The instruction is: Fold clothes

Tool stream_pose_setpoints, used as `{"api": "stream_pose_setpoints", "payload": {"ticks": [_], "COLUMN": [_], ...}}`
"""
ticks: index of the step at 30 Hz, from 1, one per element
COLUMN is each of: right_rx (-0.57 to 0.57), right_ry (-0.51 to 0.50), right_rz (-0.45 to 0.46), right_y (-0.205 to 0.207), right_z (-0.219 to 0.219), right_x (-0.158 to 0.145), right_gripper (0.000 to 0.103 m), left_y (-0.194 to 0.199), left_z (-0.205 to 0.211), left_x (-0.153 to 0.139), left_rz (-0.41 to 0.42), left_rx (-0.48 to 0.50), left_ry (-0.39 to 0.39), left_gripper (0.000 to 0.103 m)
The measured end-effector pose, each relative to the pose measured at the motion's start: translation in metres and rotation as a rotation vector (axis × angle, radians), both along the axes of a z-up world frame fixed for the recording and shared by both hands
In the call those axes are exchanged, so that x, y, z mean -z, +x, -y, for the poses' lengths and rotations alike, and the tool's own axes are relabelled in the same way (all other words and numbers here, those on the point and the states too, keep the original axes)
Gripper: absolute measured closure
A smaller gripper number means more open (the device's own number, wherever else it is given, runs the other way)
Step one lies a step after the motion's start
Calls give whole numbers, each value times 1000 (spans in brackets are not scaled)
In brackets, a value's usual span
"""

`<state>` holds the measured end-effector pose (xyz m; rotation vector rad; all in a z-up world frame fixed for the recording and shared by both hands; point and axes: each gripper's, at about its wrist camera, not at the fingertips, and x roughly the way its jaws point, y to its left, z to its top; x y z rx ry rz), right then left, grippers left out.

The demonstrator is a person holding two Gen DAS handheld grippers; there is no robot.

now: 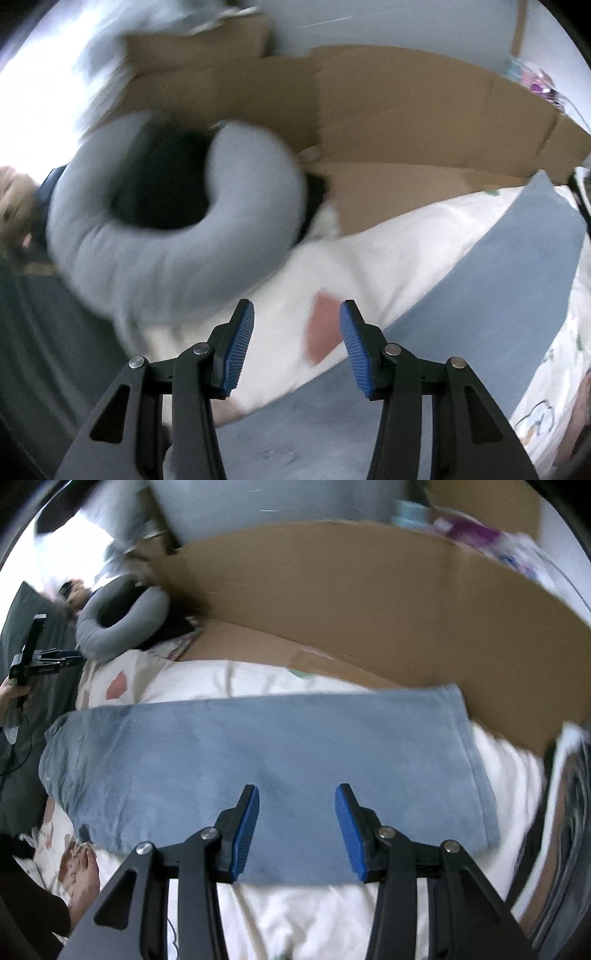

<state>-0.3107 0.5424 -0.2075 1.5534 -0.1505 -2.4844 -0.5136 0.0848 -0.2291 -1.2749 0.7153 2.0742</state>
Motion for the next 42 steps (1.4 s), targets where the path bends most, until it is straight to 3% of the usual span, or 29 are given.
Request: {"api": "stream_pose_setpoints", "payload": {"ticks": [11, 16, 22, 26, 32, 42], "right_rx": [236, 300, 326, 319, 384, 370], "right_ry": [-55, -39, -30, -19, -62, -41], "right_rz": [2, -3, 6, -6, -21, -27], "right_y": [54, 75, 94, 101, 110, 117], "right_z": [-76, -89, -89, -85, -91, -81], "right_x": [12, 12, 12, 12, 15, 29], "right_gripper": [62, 62, 62, 55, 55, 55], "left_y": [41, 77, 118, 143, 180, 232], "left_z": [-151, -205, -263, -293, -332, -357], "left_x": [12, 15, 36, 47, 48, 73], "left_rz": [43, 73, 119, 148, 190, 332], "left_rx": [245, 361, 501, 575, 643, 730], "left_ry": [18, 31, -12, -32, -3, 5], "left_gripper": [54, 54, 54, 54, 54, 54]}}
